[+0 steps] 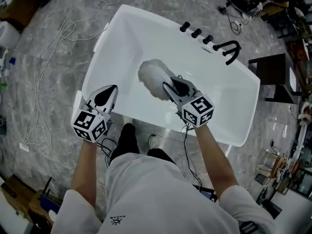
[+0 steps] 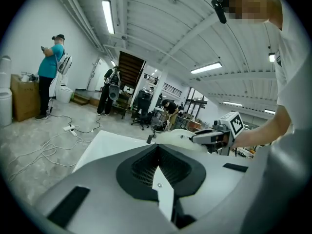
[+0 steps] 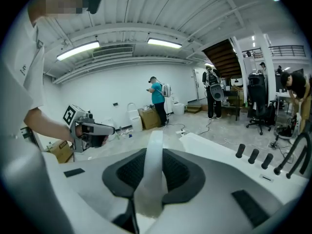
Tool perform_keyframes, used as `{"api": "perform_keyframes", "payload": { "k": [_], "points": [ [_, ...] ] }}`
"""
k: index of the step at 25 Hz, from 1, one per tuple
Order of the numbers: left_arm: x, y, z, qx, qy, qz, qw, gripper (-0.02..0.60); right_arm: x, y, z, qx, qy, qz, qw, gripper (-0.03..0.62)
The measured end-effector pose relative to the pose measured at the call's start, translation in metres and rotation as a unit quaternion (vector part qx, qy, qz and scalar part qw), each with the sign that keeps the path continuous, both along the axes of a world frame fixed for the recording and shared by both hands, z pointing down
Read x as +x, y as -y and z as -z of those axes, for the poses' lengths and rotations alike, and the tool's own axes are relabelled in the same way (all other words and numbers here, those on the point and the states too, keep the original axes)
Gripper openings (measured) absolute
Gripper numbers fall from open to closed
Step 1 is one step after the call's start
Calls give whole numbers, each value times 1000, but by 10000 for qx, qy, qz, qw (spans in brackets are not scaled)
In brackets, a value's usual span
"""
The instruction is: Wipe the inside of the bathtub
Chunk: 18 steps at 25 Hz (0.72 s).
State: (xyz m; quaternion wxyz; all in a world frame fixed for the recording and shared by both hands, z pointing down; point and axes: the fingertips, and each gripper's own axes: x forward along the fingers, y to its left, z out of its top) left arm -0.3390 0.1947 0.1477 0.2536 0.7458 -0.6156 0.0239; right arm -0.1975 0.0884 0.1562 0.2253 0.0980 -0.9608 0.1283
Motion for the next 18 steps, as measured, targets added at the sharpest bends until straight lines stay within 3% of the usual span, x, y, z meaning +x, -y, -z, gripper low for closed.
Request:
{"api": "perform_keyframes", "payload": {
  "k": [6, 18],
  "points": [
    [-36, 45, -25, -73, 54, -103, 9999, 11, -32, 49, -28, 219, -289, -47, 9993, 100],
    [-96, 118, -102, -91, -46, -1, 9999, 11, -111, 144, -105, 1429, -1121, 284, 9830, 100]
  ]
}}
